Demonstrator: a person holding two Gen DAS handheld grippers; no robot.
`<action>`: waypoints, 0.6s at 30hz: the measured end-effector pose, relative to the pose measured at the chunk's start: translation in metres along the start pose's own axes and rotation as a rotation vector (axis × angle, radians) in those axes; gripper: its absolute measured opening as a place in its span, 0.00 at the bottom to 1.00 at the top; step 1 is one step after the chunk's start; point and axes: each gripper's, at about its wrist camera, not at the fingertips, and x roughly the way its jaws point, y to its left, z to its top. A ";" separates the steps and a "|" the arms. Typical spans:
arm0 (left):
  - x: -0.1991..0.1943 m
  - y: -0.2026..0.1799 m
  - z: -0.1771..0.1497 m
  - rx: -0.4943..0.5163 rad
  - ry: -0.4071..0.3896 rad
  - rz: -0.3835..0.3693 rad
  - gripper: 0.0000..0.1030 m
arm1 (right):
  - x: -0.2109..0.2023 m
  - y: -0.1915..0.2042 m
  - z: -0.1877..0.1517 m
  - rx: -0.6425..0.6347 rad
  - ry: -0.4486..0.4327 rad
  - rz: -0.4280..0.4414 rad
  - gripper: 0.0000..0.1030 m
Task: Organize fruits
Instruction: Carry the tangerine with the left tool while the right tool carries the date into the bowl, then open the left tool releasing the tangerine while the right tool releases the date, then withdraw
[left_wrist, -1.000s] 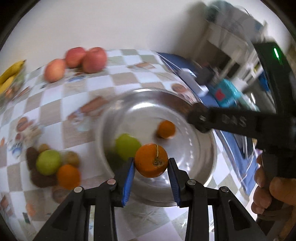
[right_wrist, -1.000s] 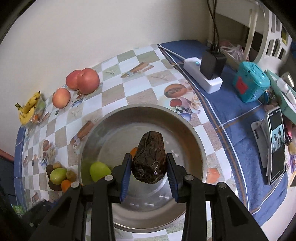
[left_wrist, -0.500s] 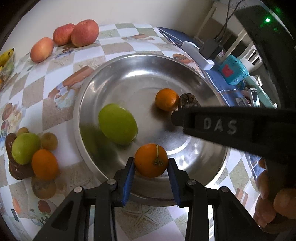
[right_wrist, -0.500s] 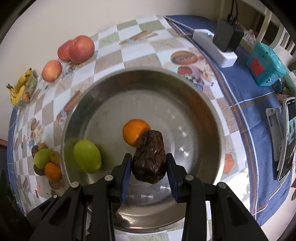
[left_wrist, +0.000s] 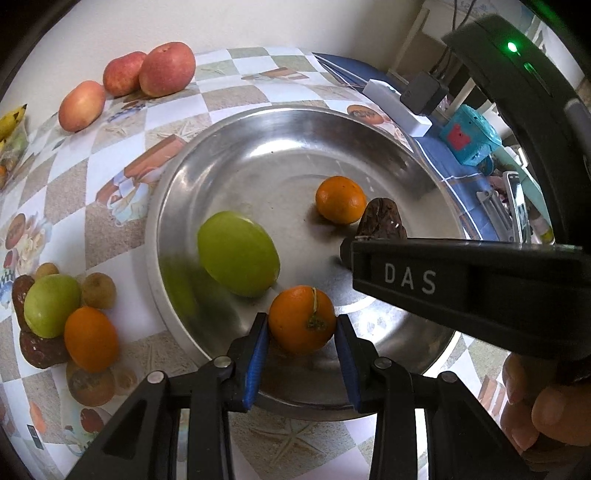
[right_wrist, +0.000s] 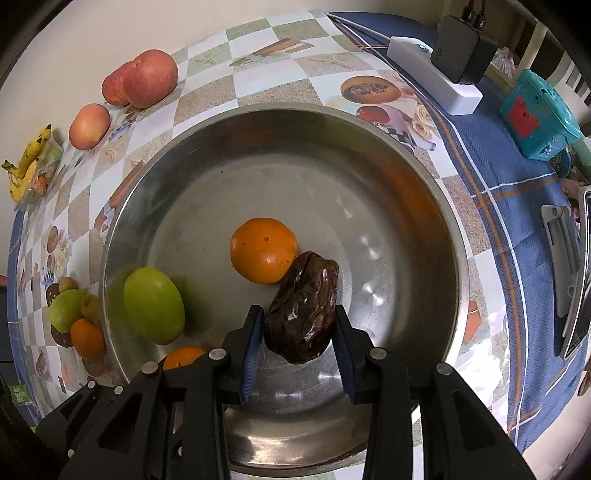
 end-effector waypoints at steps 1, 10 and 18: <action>0.001 0.000 0.000 0.000 0.001 0.000 0.37 | 0.000 0.000 0.001 -0.003 0.001 -0.003 0.37; 0.004 0.000 0.004 -0.020 0.011 -0.033 0.42 | 0.007 0.012 0.008 -0.002 0.016 0.004 0.53; -0.010 0.004 0.007 -0.050 -0.009 -0.073 0.58 | -0.012 0.005 0.013 0.022 -0.046 0.016 0.59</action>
